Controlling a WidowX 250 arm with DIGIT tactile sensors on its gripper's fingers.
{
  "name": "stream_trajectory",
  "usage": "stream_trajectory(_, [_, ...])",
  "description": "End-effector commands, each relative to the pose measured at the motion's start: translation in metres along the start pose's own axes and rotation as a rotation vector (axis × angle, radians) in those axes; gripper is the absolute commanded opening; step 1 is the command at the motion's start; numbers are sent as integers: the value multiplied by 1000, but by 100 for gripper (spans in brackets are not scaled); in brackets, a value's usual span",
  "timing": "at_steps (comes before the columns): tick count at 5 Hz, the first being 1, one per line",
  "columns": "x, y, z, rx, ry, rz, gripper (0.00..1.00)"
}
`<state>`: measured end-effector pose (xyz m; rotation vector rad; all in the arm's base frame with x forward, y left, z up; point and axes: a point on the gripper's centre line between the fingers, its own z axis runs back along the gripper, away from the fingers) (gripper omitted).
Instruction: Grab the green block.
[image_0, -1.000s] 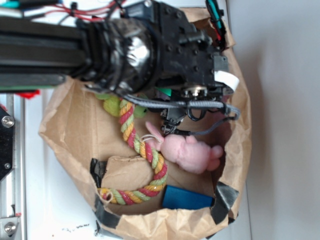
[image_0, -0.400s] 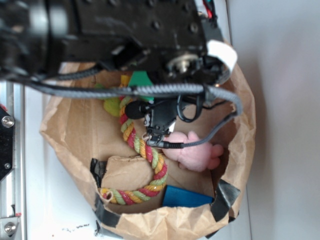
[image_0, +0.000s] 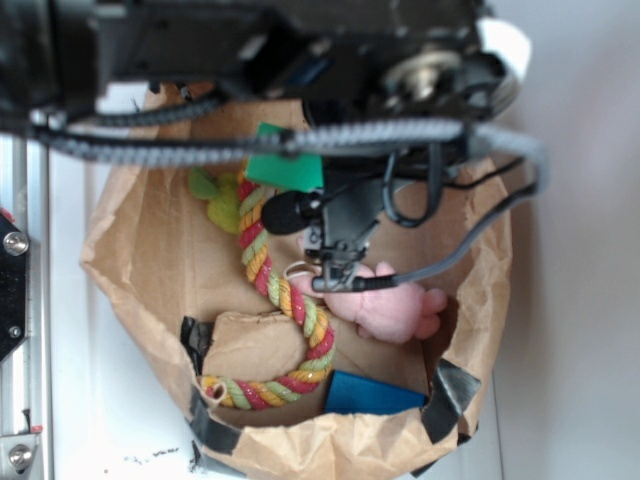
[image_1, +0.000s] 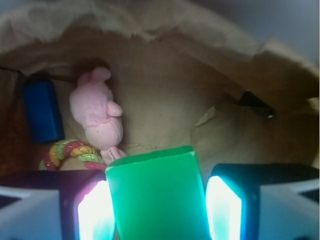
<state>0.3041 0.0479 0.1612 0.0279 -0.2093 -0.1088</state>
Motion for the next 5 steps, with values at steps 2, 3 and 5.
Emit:
stream_trajectory(2, [4, -10, 45, 28, -87, -10, 0])
stream_trajectory(3, [-1, -15, 47, 30, -105, -30, 0])
stream_trajectory(5, [6, -18, 39, 50, -83, -28, 0])
